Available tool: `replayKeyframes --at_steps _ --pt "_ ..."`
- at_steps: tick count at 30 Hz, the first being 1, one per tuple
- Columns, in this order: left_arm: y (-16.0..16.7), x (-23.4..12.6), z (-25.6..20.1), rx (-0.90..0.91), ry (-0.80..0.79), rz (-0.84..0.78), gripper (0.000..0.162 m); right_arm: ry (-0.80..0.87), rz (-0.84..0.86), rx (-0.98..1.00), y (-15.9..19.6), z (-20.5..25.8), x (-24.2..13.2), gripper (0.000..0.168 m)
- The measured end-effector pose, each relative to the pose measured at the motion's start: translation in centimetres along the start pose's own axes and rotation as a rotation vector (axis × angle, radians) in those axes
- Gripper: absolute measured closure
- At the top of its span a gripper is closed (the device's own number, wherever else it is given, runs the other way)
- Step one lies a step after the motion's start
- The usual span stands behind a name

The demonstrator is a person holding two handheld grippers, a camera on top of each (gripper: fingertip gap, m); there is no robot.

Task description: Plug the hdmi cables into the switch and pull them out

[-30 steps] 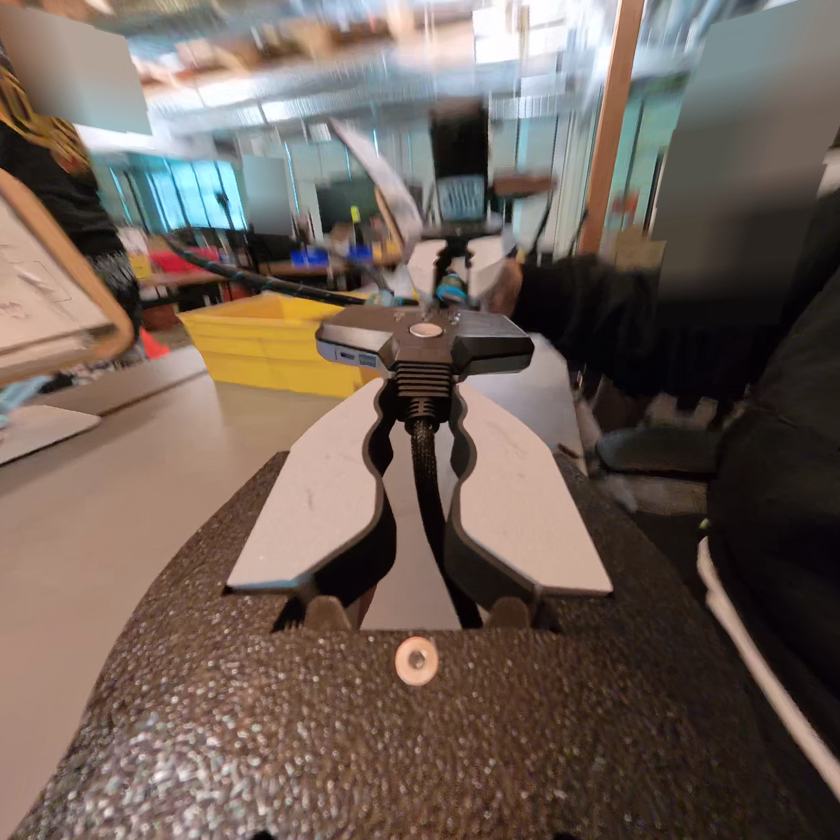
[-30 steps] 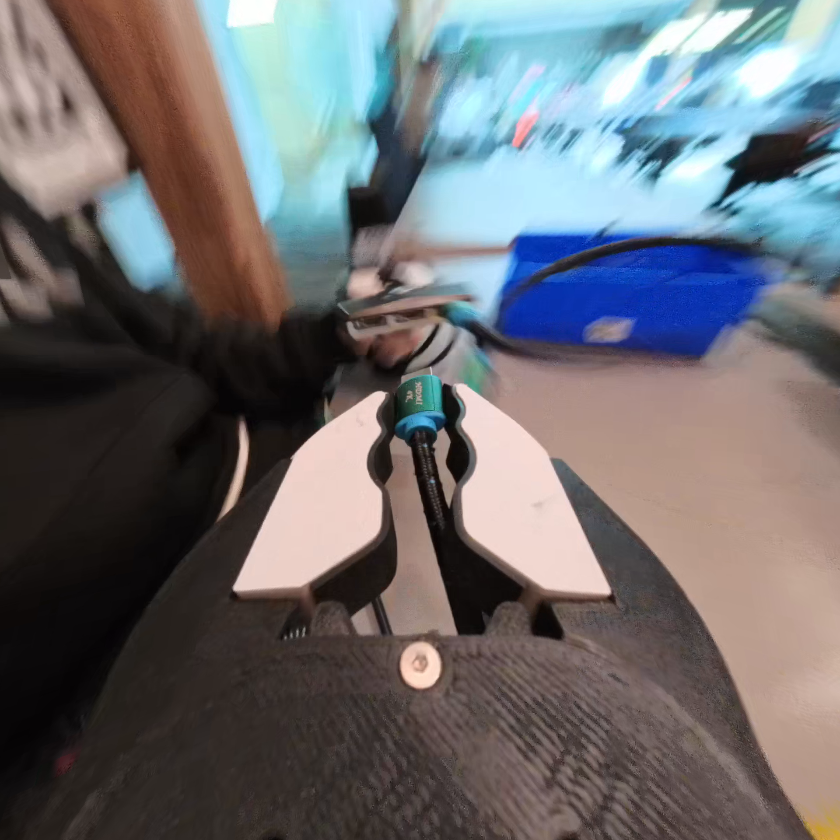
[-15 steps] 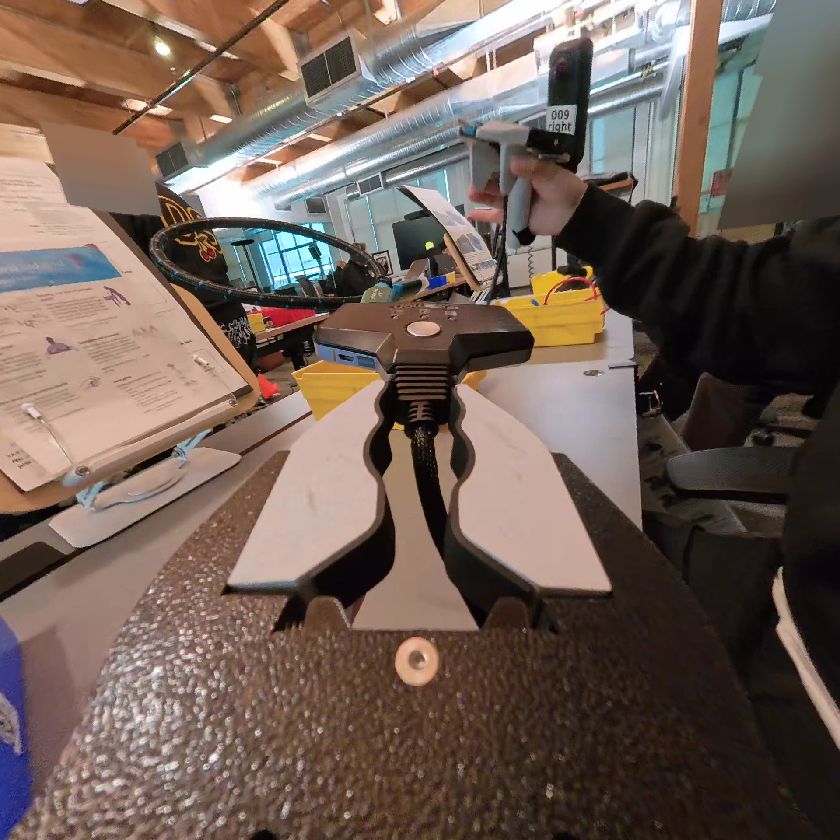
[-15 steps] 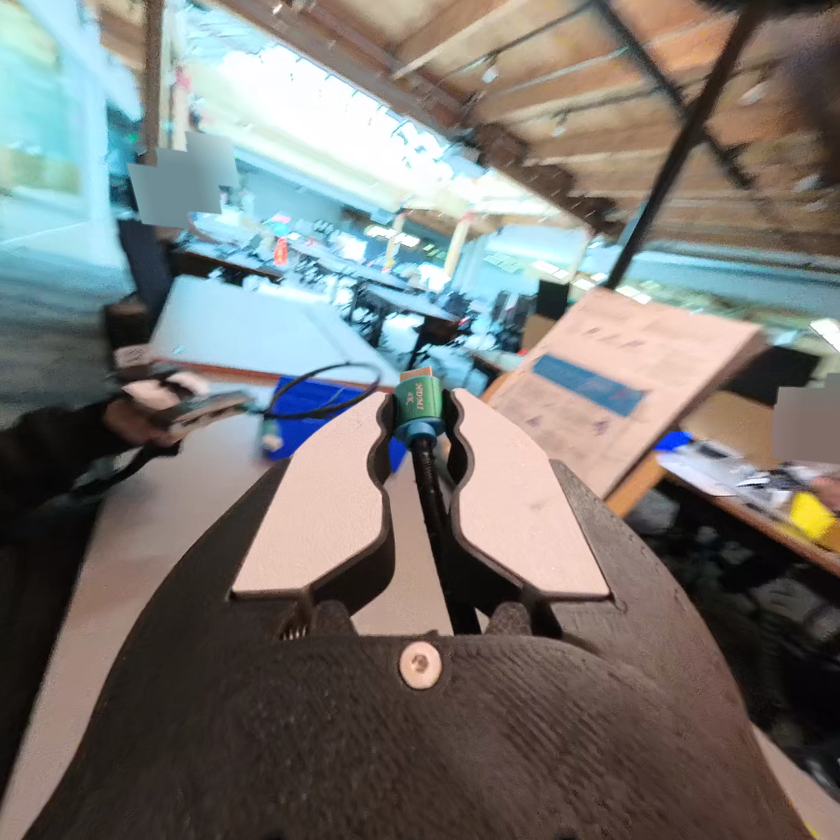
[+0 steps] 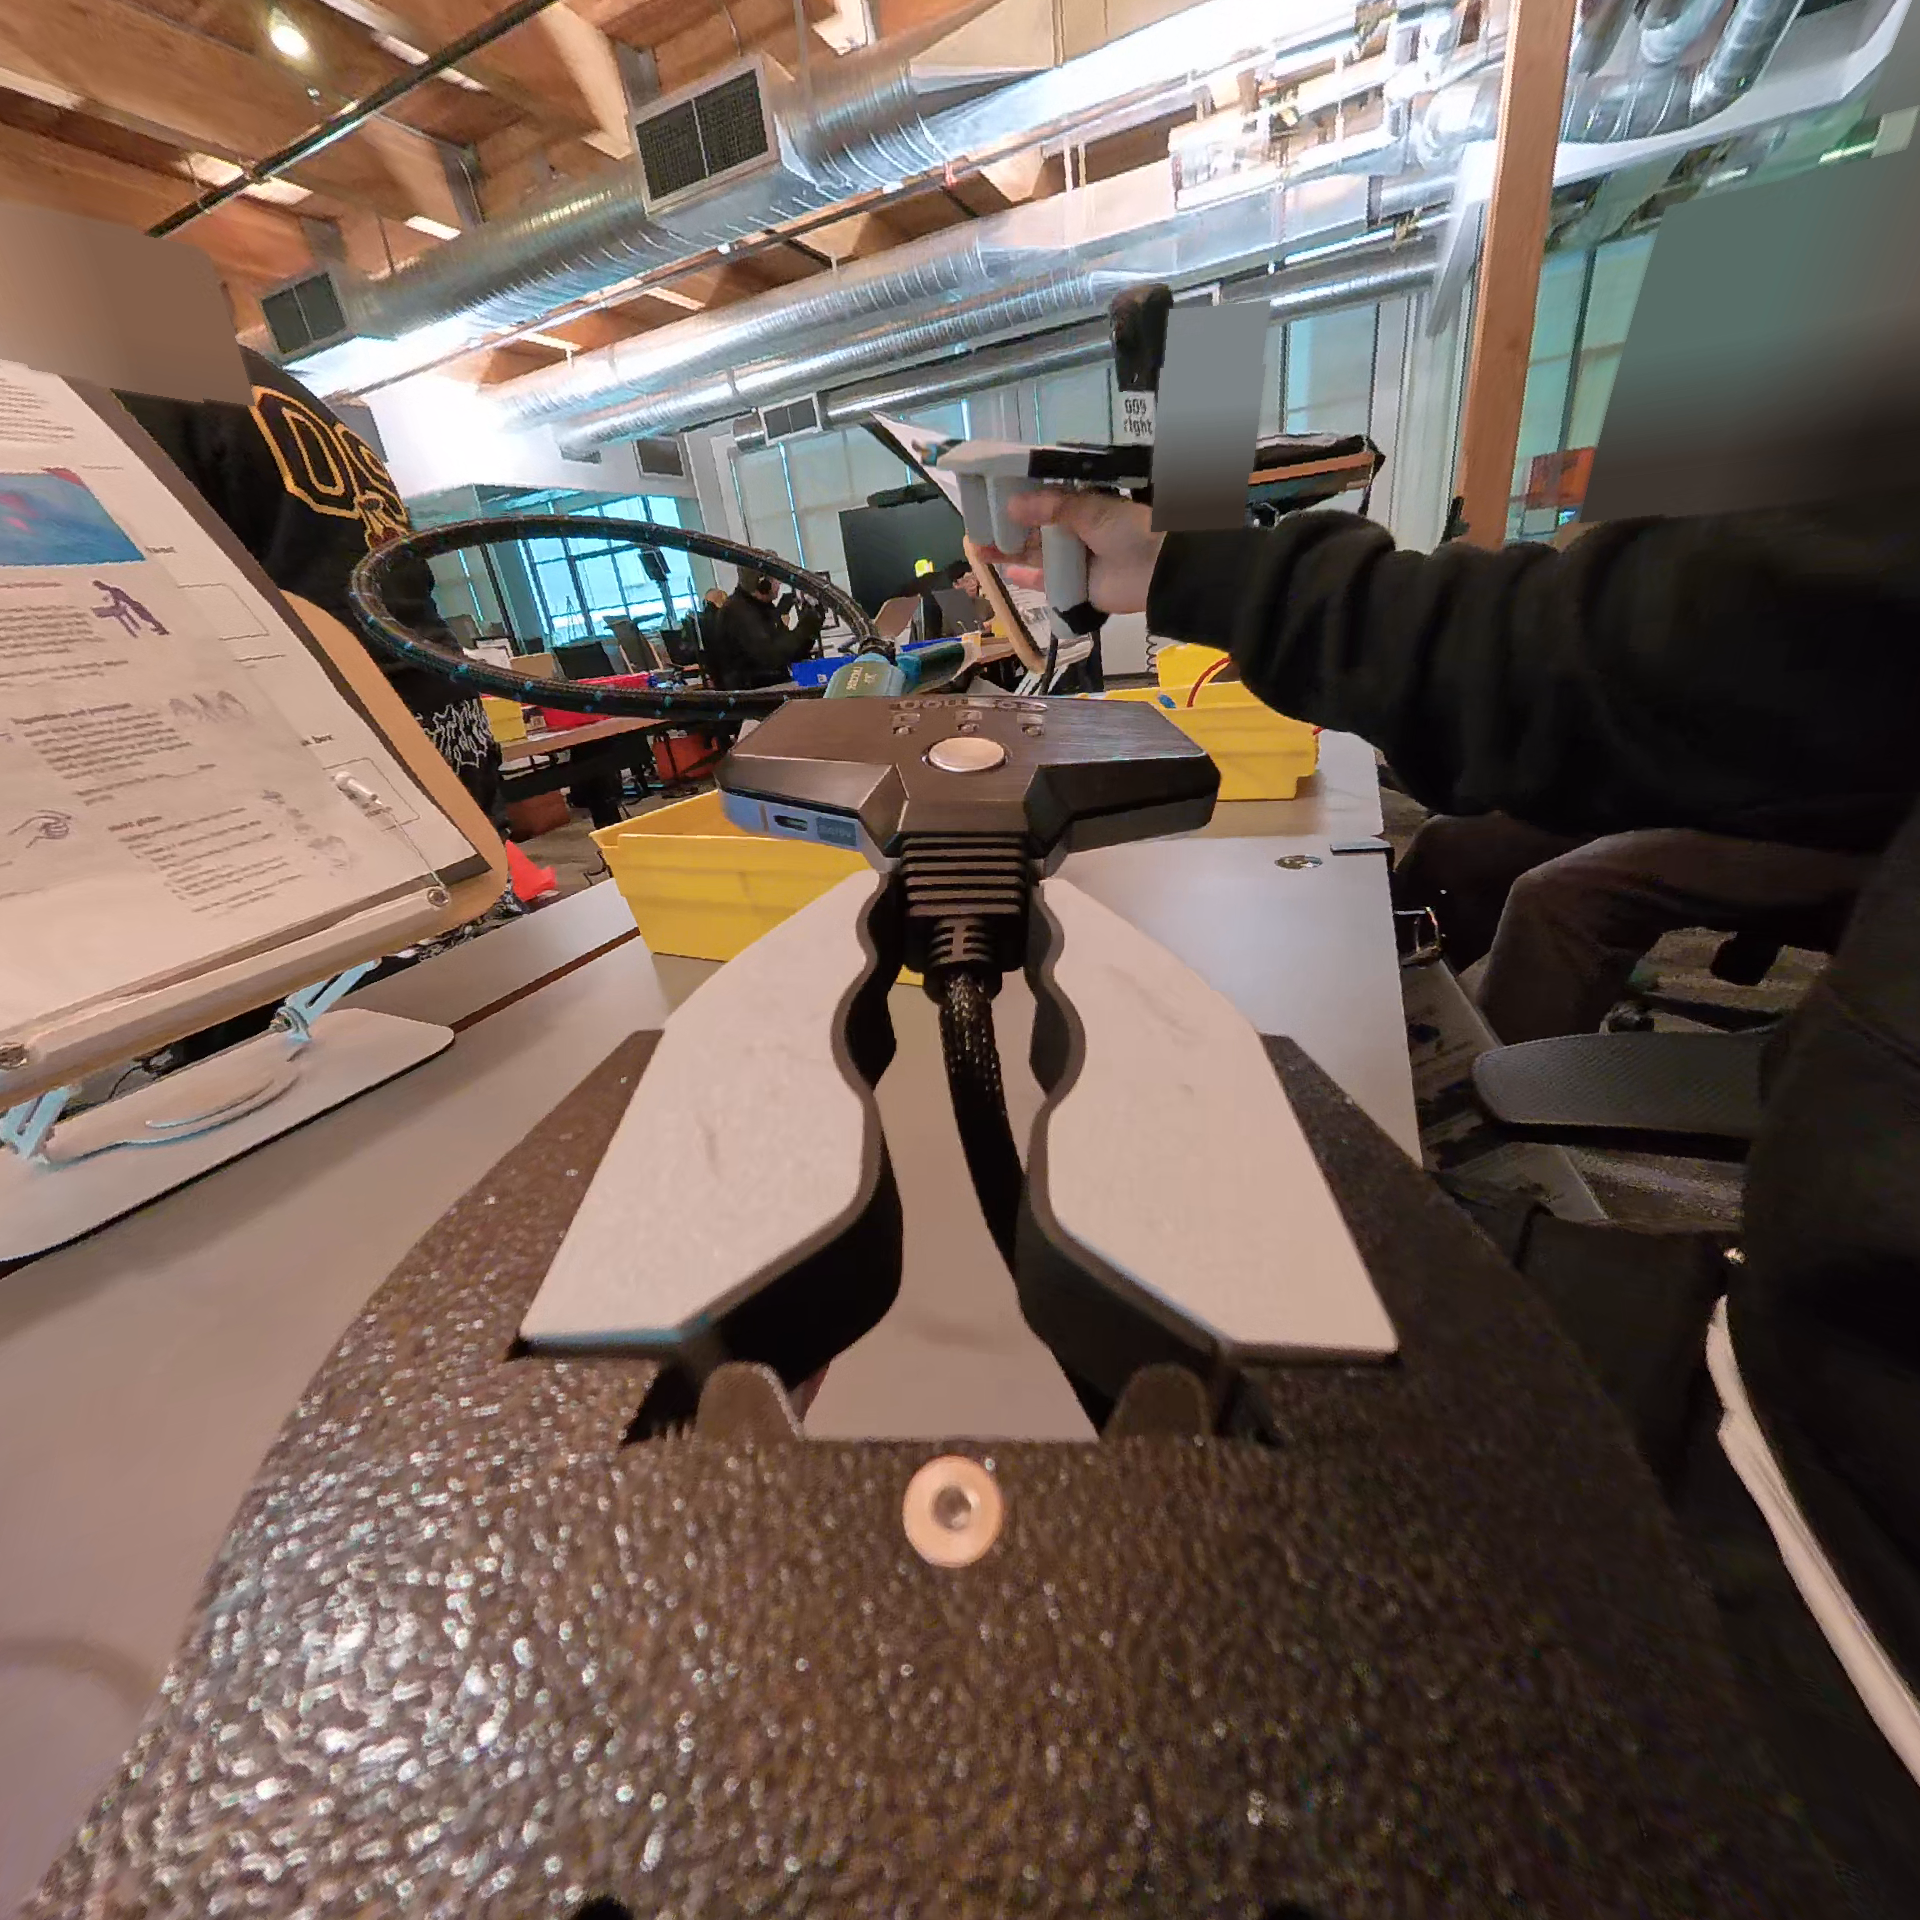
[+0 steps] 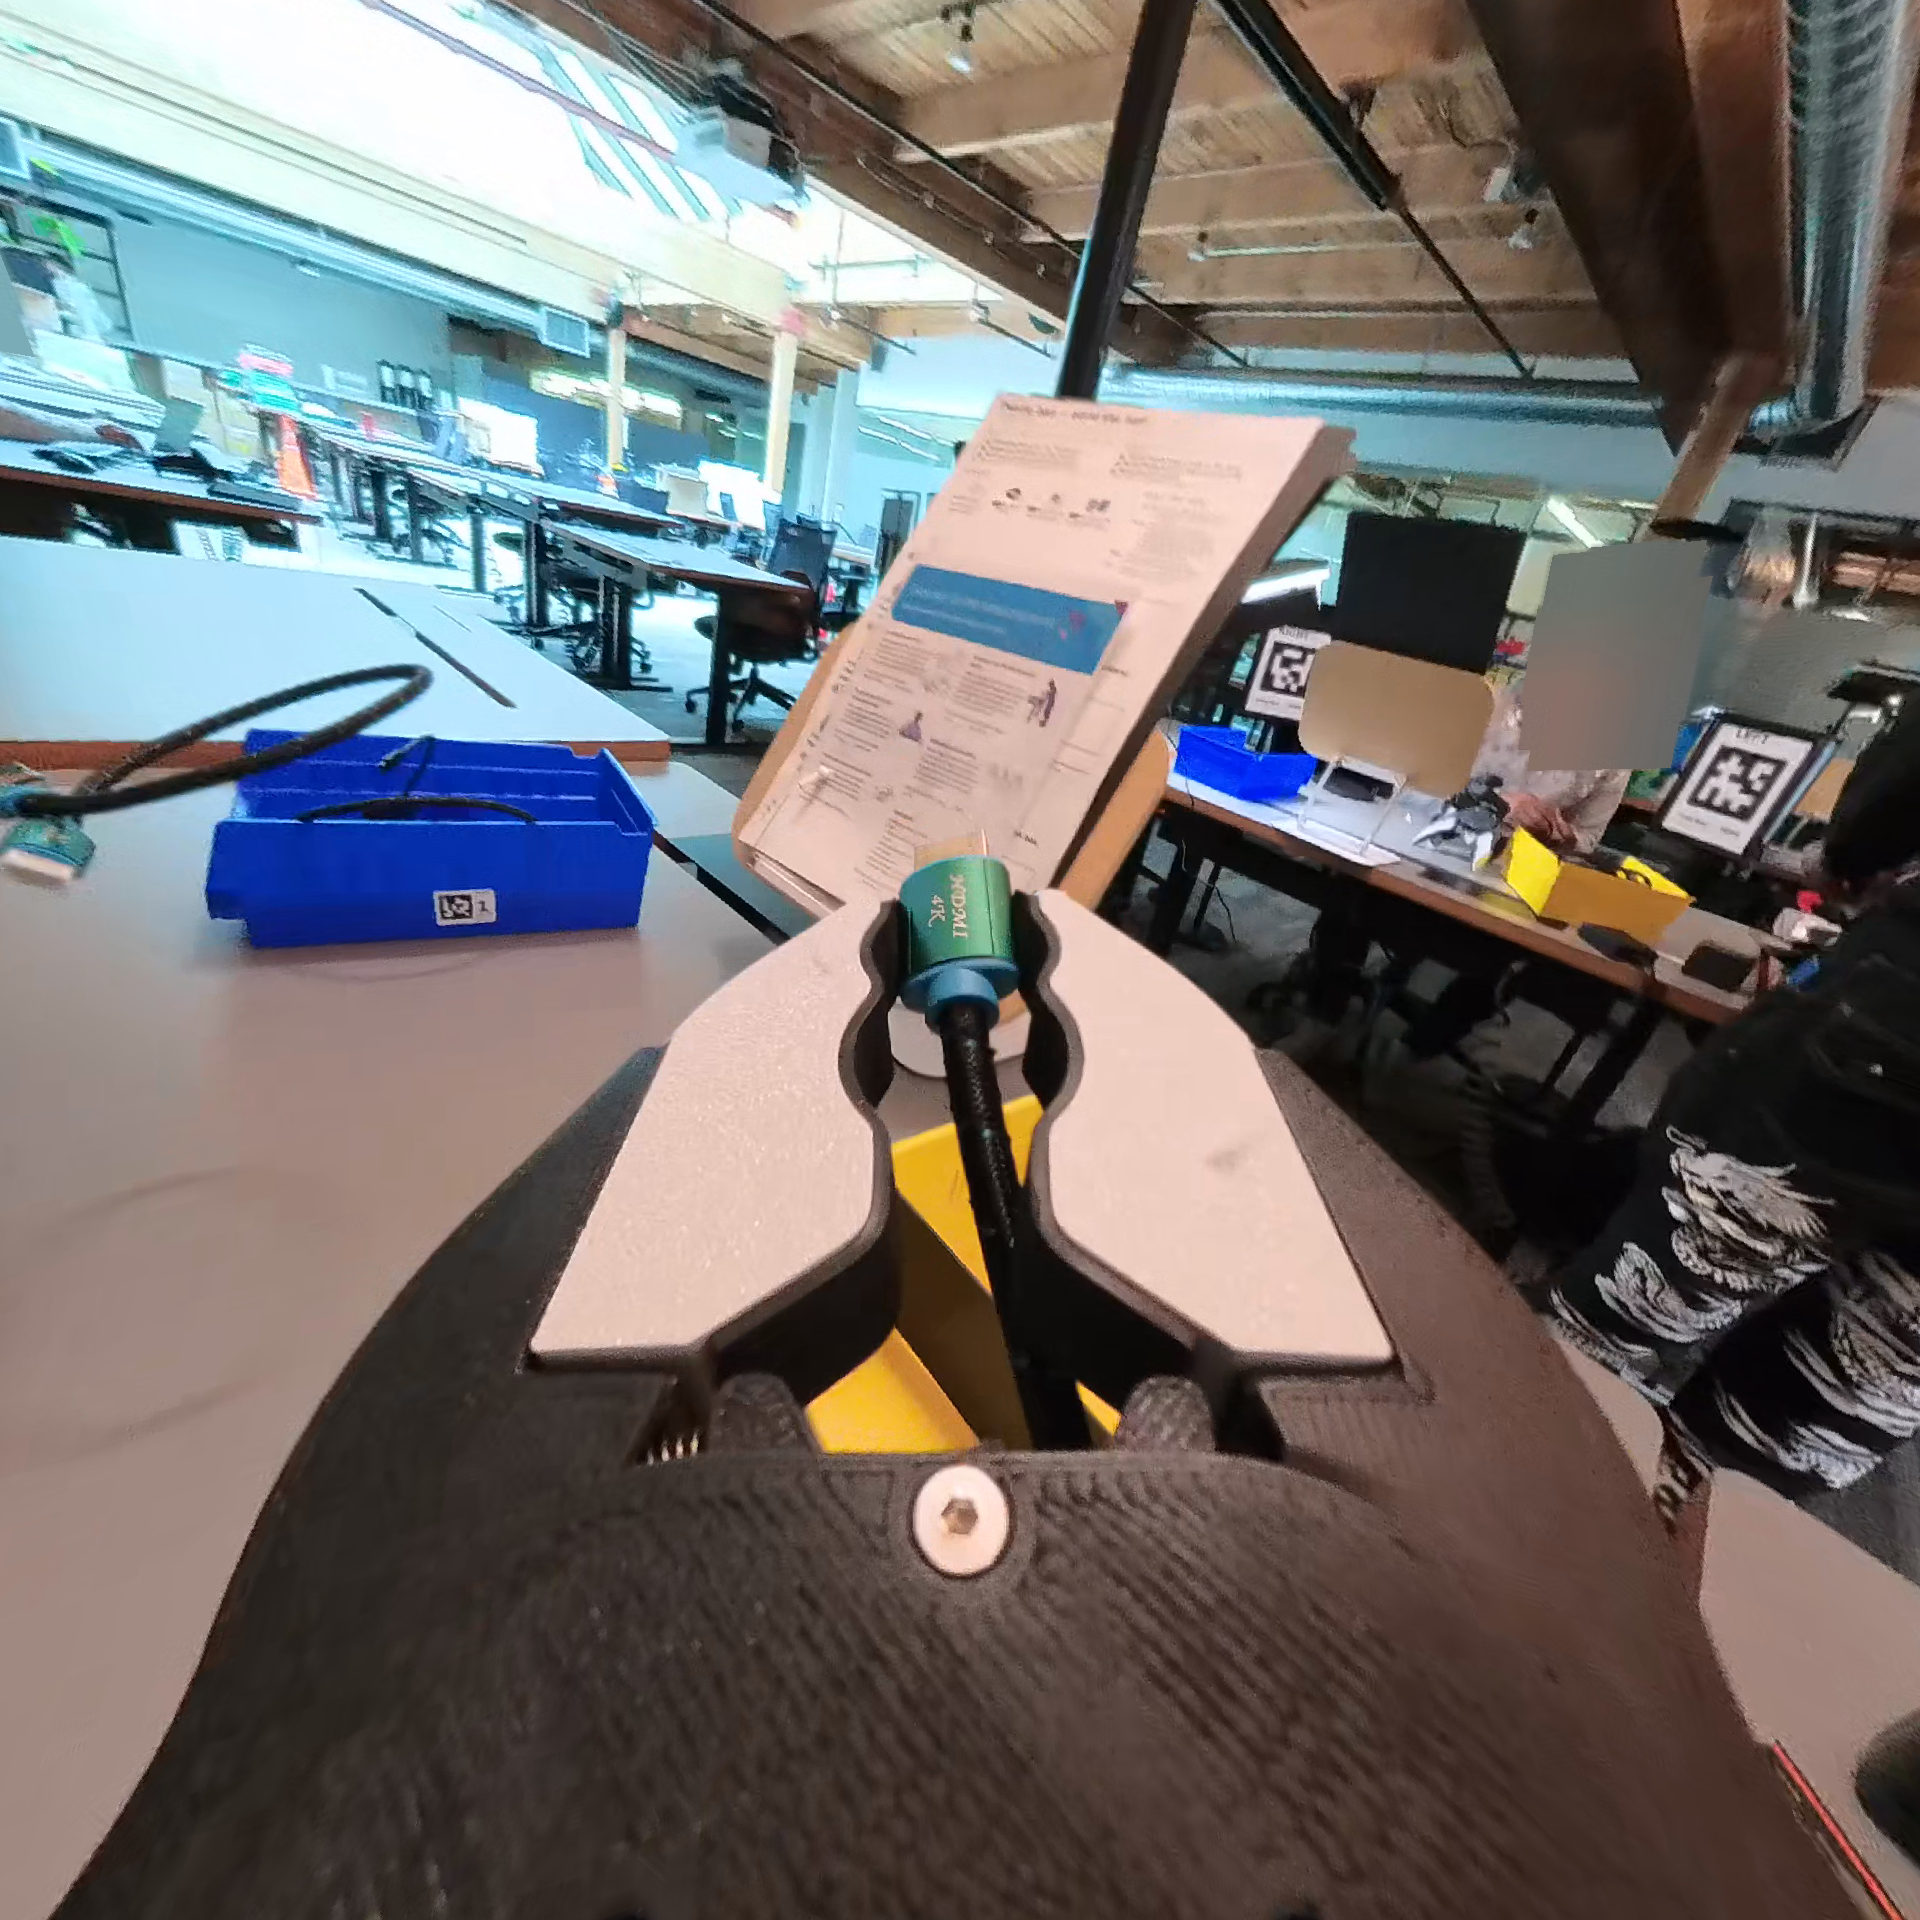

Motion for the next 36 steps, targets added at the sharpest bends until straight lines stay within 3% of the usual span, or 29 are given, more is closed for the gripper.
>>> replayKeyframes --at_steps 14,19,23,28,31,33,36 --pt "0.8 0.7 0.4 -0.034 0.030 0.012 0.139 -0.088 0.051 0.291 8.3 -0.2 5.3 0.147" --pt "1.0 0.1 0.8 -0.047 0.019 0.002 0.140 -0.120 0.306 0.110 11.5 1.1 5.9 0.147" --pt "1.1 -0.1 1.2 -0.076 0.029 -0.027 0.140 -0.121 0.657 -0.145 12.8 1.8 6.8 0.146" --pt "1.5 0.0 1.1 -0.080 0.037 -0.017 0.140 -0.242 0.969 -0.142 14.4 3.6 8.4 0.147" --pt "1.5 0.0 1.0 -0.079 0.041 -0.017 0.140 -0.301 1.152 -0.265 16.7 4.7 8.5 0.153" --pt "1.4 -0.2 0.9 -0.078 0.041 -0.023 0.140 -0.419 1.183 -0.308 17.7 6.5 8.4 0.160" --pt "1.4 -0.5 0.9 -0.085 0.043 -0.033 0.140 -0.531 1.178 -0.289 17.8 8.8 8.1 0.149"
Point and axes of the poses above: each gripper's, where its closed fingertips meet, x out along the fingers, y out of its underside, z = x × y across the jaws, the point moved 7 cm from there along -x, back along the fingers, and after that the axes turned 13 degrees about -x, right-handed, at the moved point
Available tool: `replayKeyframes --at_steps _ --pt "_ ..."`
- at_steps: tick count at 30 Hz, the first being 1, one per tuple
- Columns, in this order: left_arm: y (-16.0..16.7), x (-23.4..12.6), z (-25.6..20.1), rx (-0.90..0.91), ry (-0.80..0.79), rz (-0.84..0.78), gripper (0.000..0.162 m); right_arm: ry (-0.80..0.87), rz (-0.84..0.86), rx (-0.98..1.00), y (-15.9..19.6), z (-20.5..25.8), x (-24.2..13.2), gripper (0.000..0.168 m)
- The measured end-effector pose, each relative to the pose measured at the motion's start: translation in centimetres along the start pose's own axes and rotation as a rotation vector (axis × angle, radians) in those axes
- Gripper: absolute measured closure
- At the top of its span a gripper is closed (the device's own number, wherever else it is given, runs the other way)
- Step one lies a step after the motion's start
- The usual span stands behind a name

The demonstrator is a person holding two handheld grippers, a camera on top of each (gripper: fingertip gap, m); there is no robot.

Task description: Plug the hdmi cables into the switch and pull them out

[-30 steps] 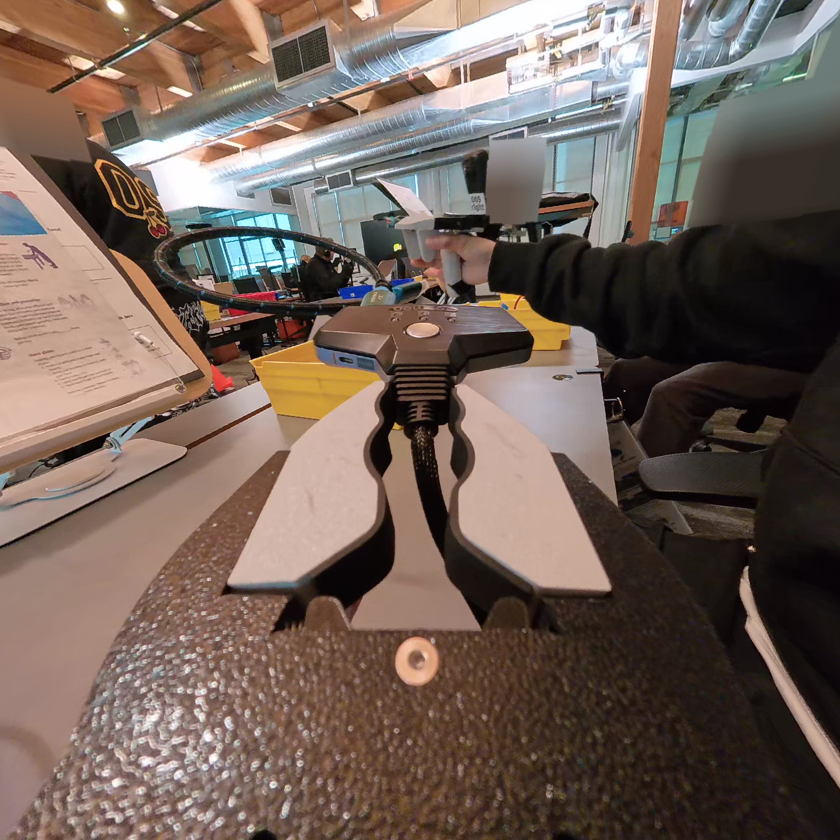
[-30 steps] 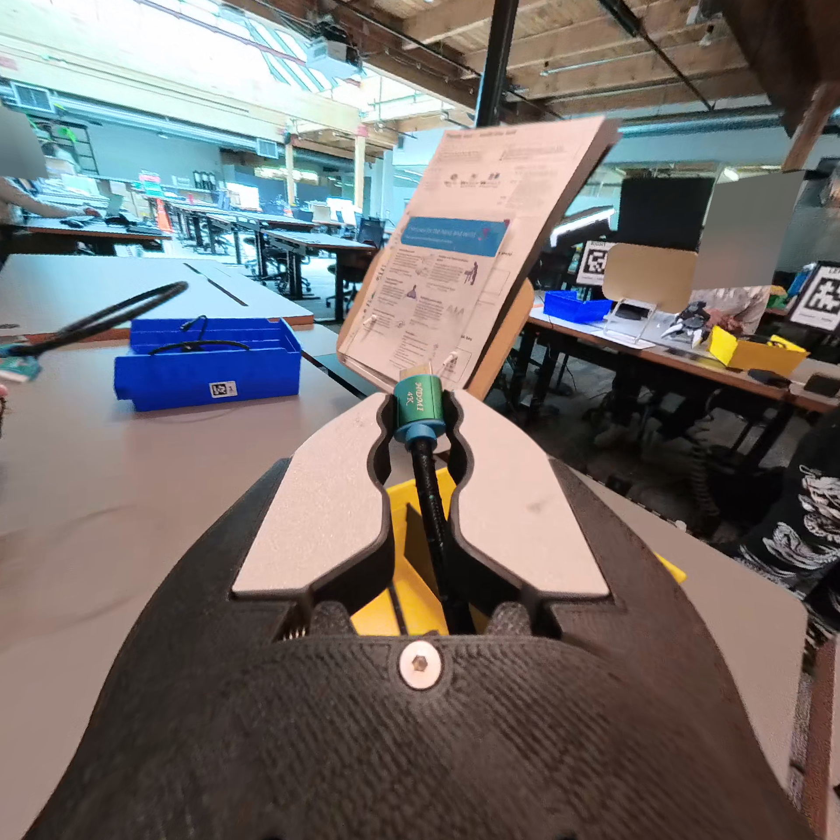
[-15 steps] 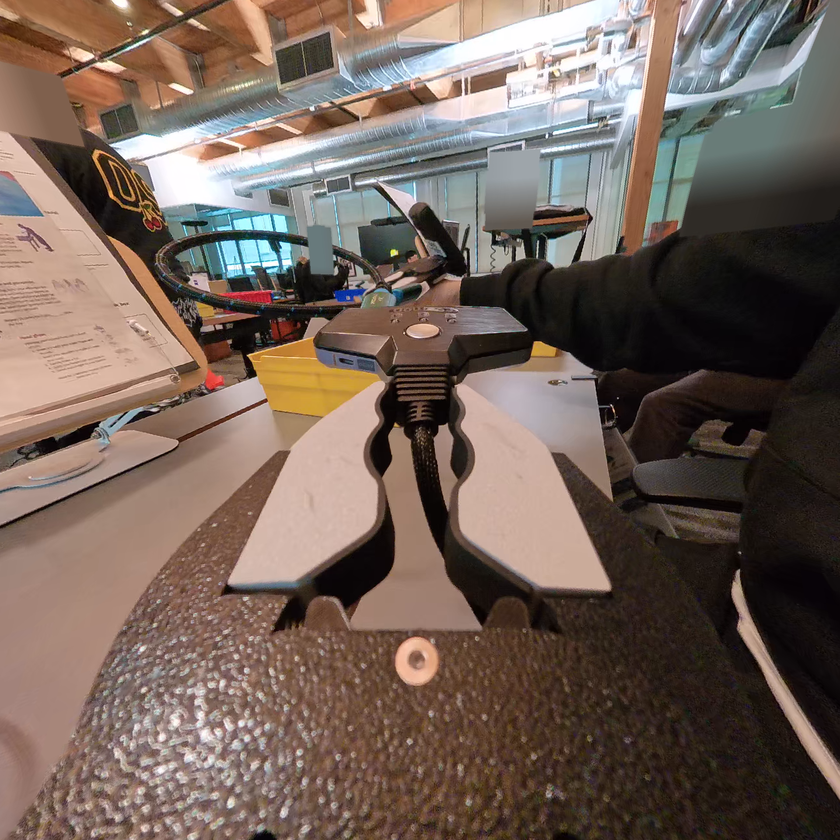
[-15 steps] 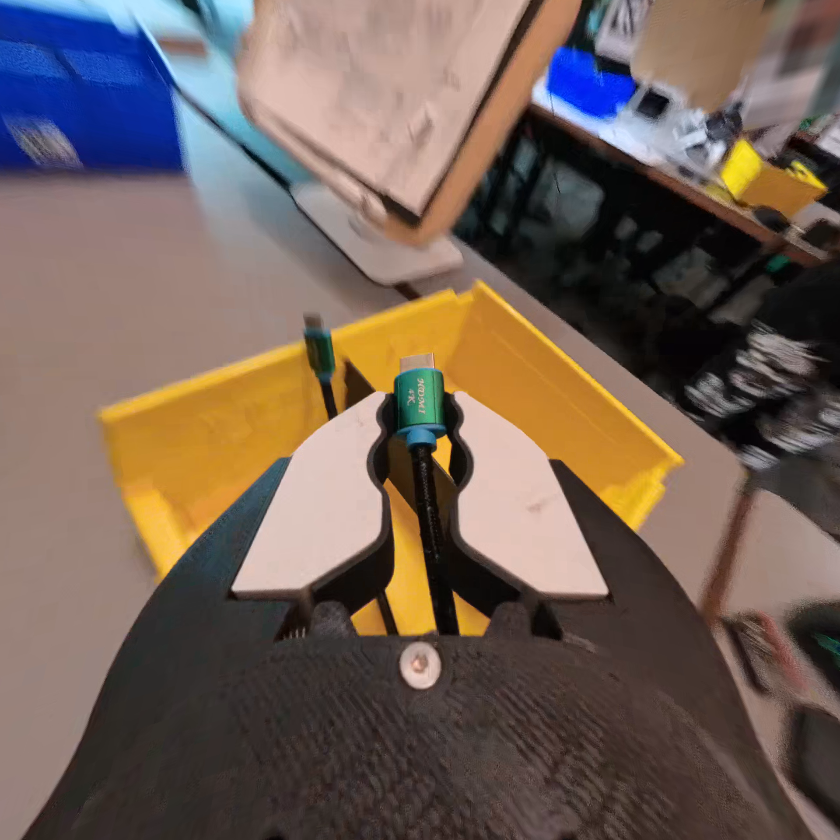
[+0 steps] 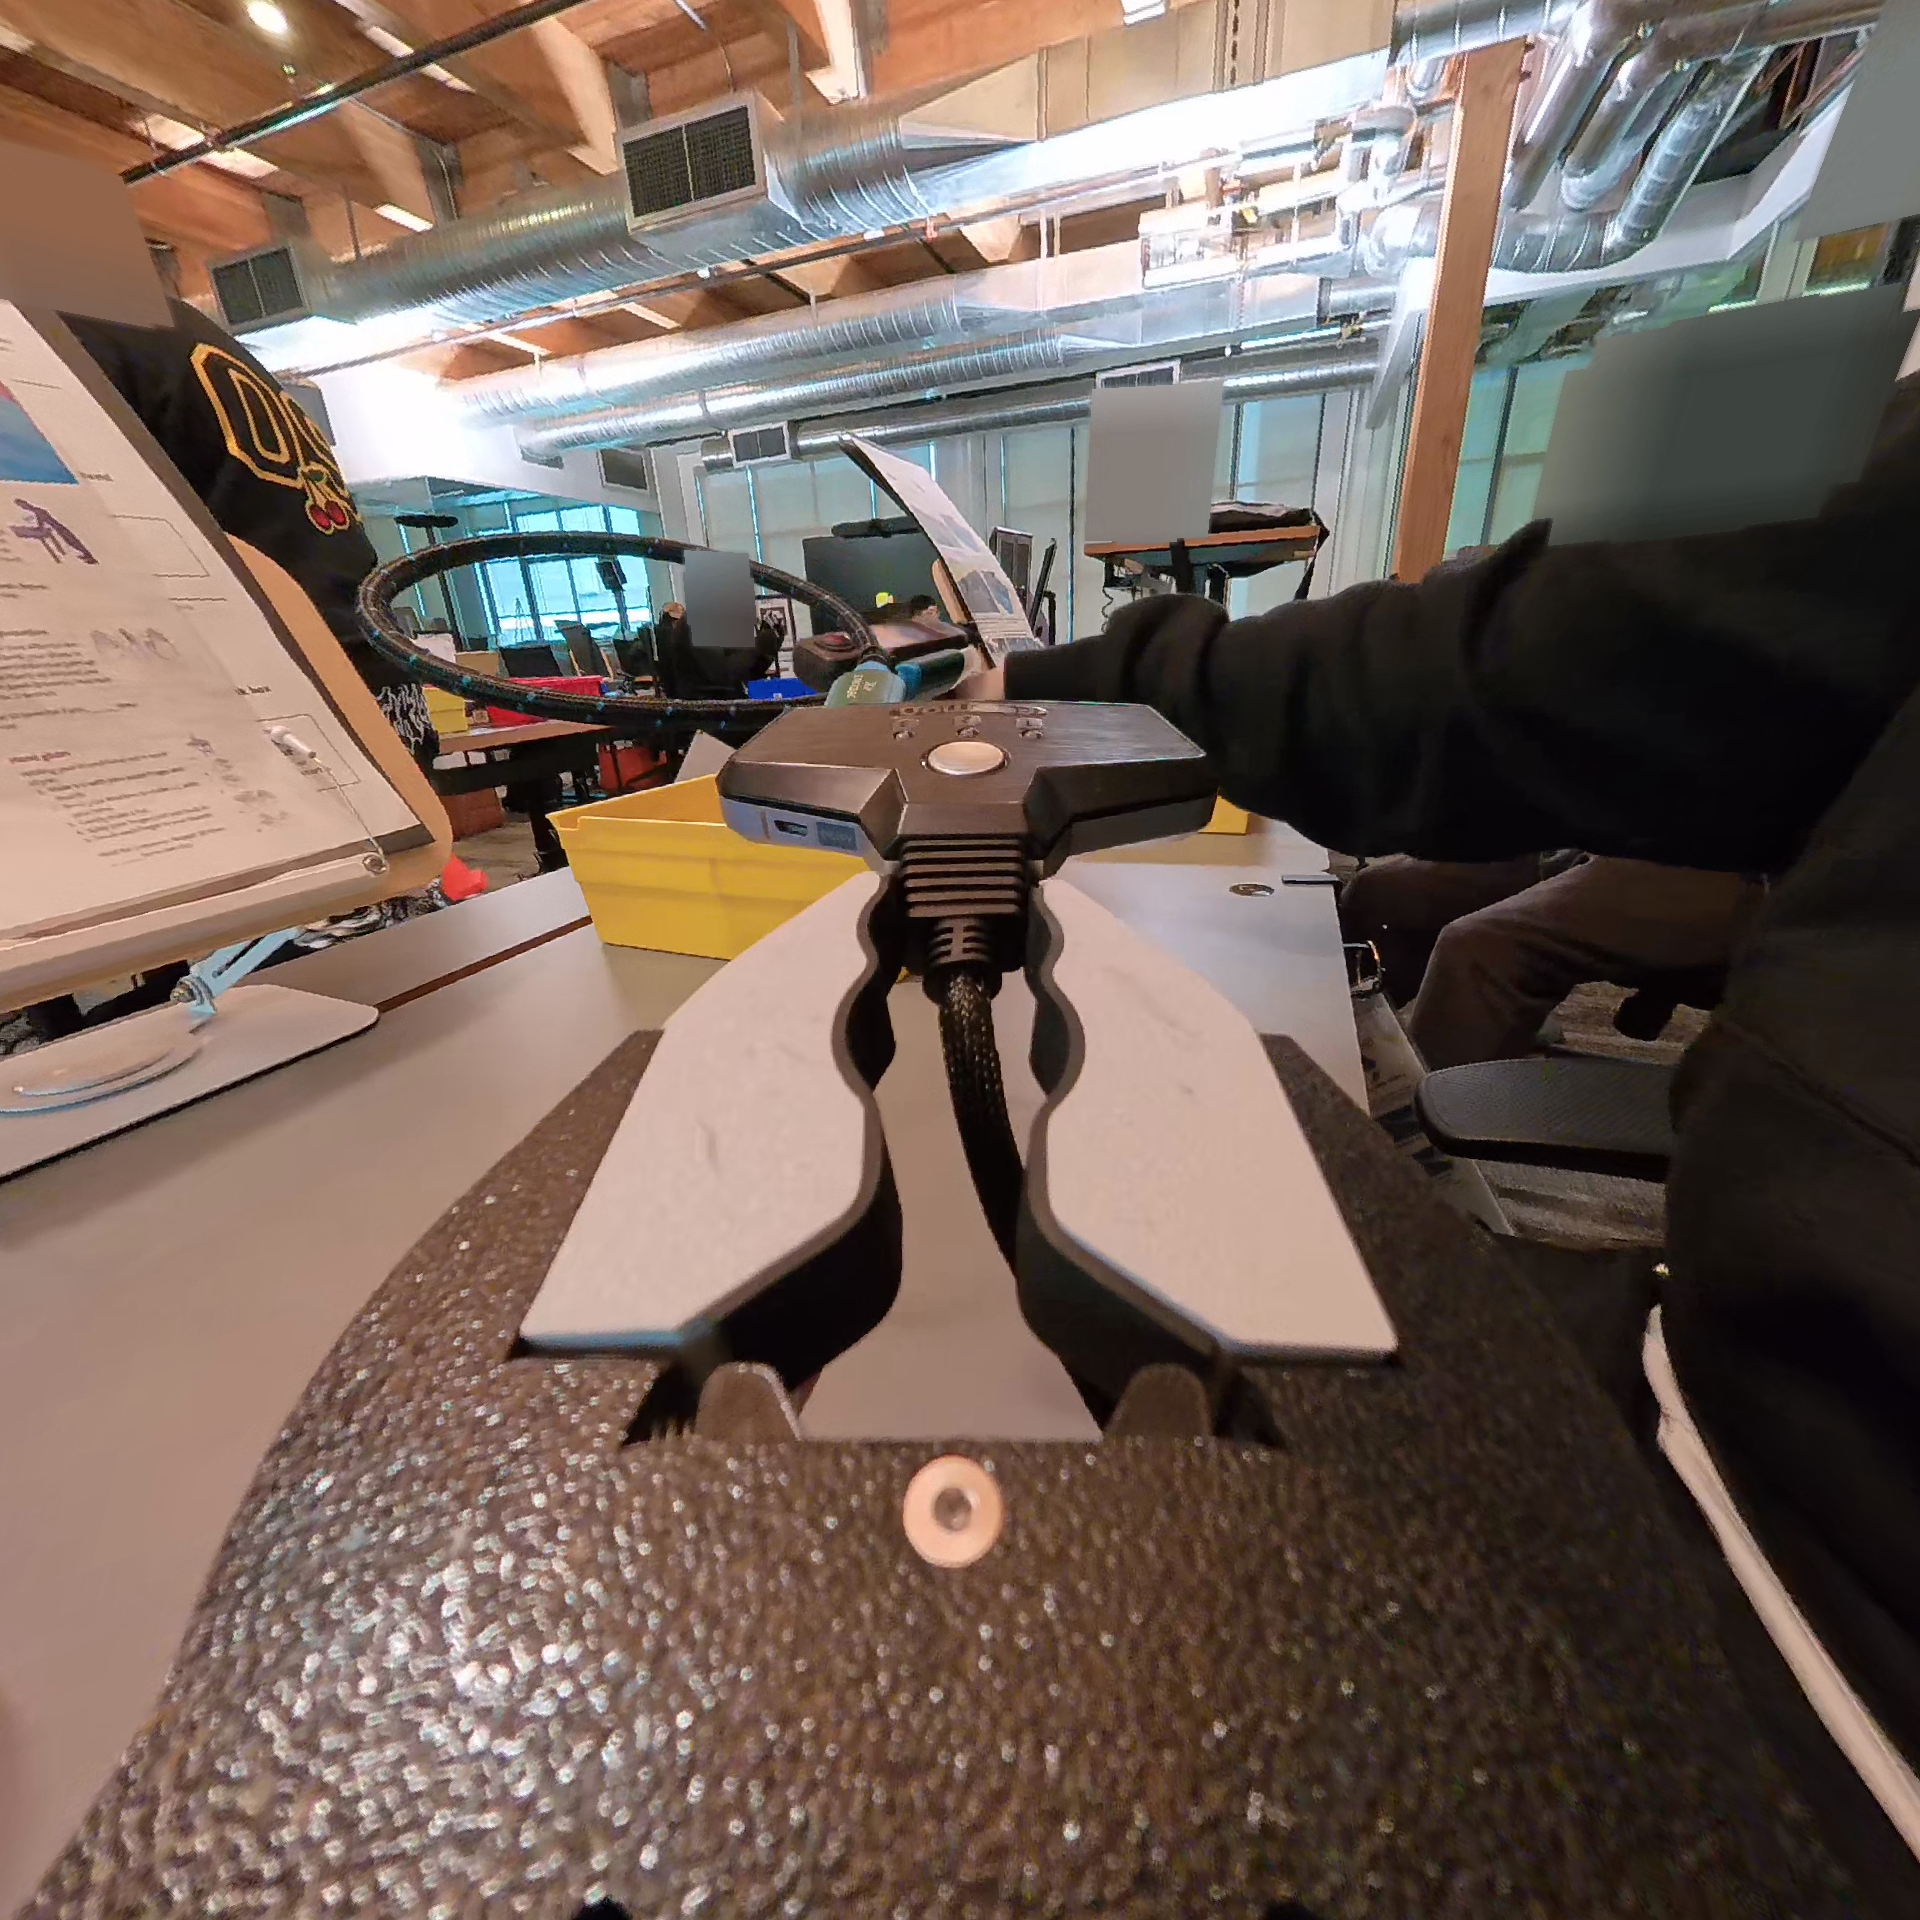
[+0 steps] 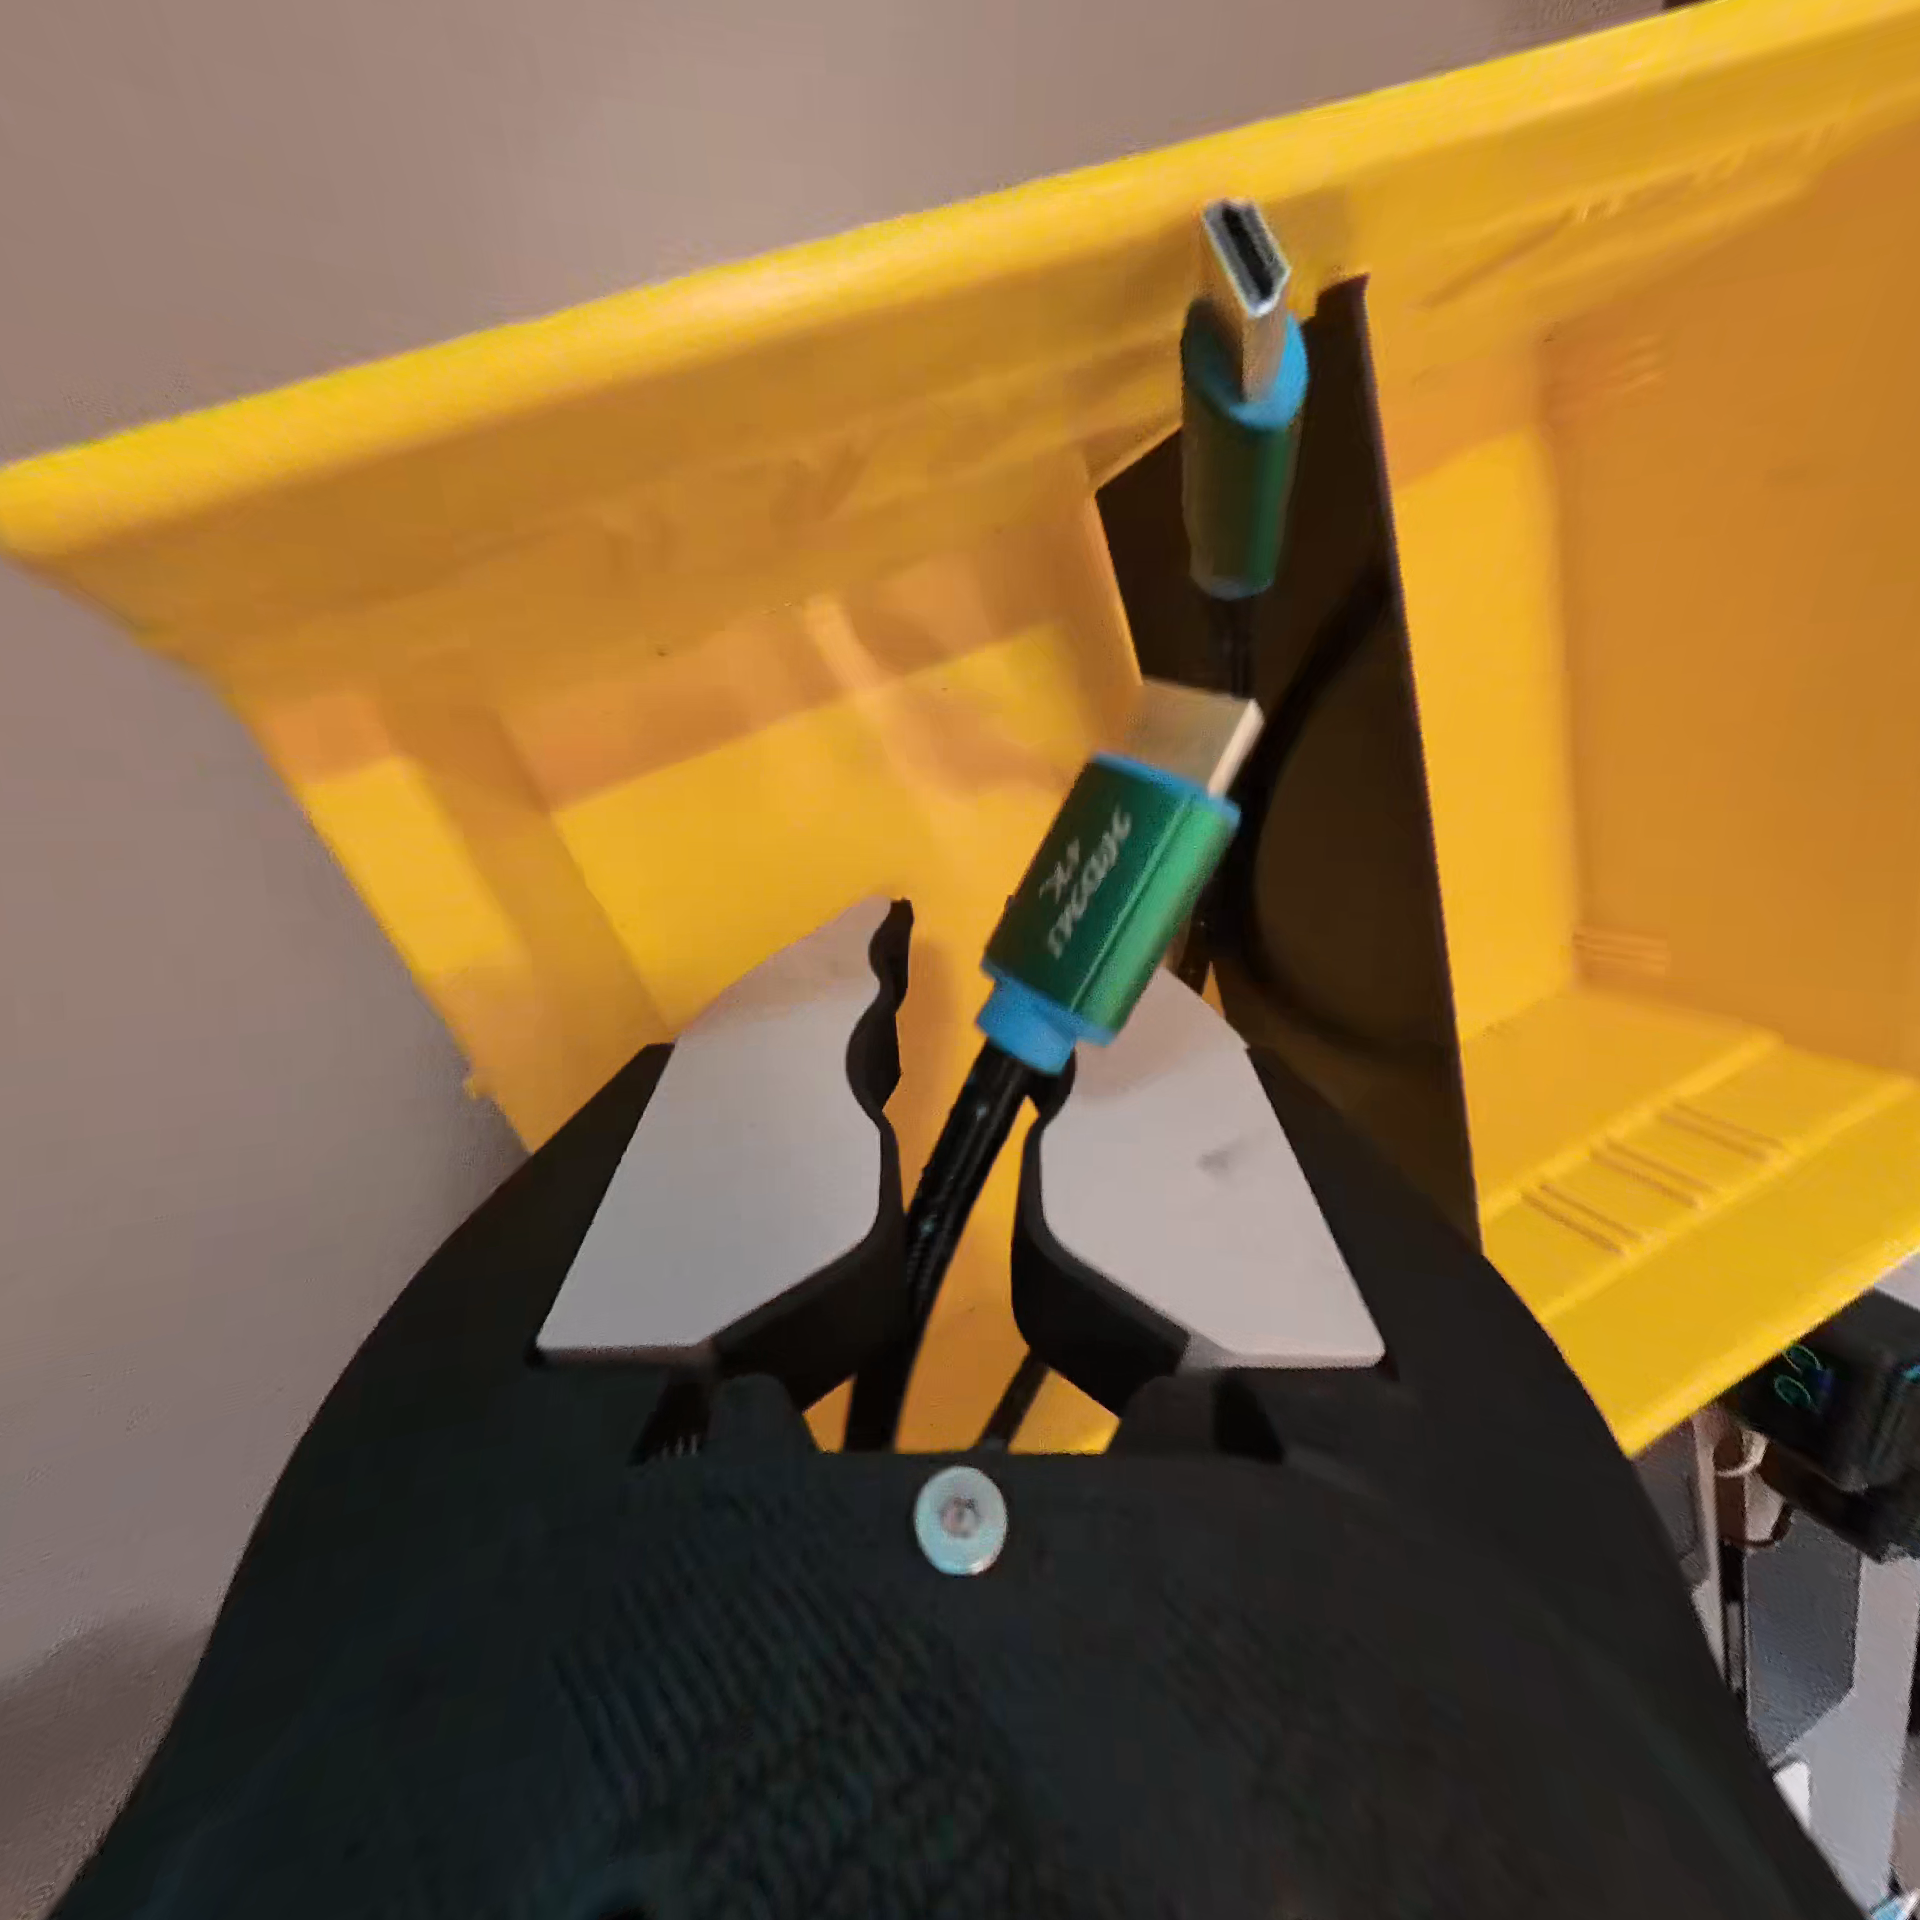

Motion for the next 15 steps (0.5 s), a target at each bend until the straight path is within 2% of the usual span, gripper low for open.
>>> replayKeyframes --at_steps 2,6,9,11,13,15 --pt "0.1 -0.1 0.0 -0.003 0.001 -0.003 0.140 0.015 -0.036 0.021 -0.3 0.3 -0.9 0.141" --pt "0.1 -0.1 0.0 -0.003 0.009 -0.006 0.140 -0.071 -0.148 0.081 -0.4 1.5 -4.1 0.119" --pt "0.2 0.1 0.0 -0.007 0.016 -0.007 0.140 0.002 -0.156 0.102 0.3 1.4 -6.3 0.111" --pt "0.3 0.3 0.0 -0.009 0.018 -0.004 0.140 0.063 -0.224 0.130 0.1 1.4 -8.0 0.107" --pt "0.4 0.4 -0.1 -0.005 0.018 0.001 0.140 0.125 -0.389 0.181 -1.3 1.9 -10.2 0.105" --pt "0.5 0.6 -0.2 0.004 0.013 0.008 0.140 0.091 -0.682 0.219 -4.3 4.2 -12.7 0.104"
Point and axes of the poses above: each gripper's, where its closed fingertips meet, x out along the fingers, y out of its underside, z = x × y across the jaws, the point moved 7 cm from there along -x, back along the fingers, and after that the axes turned 13 degrees about -x, right-handed, at the moved point
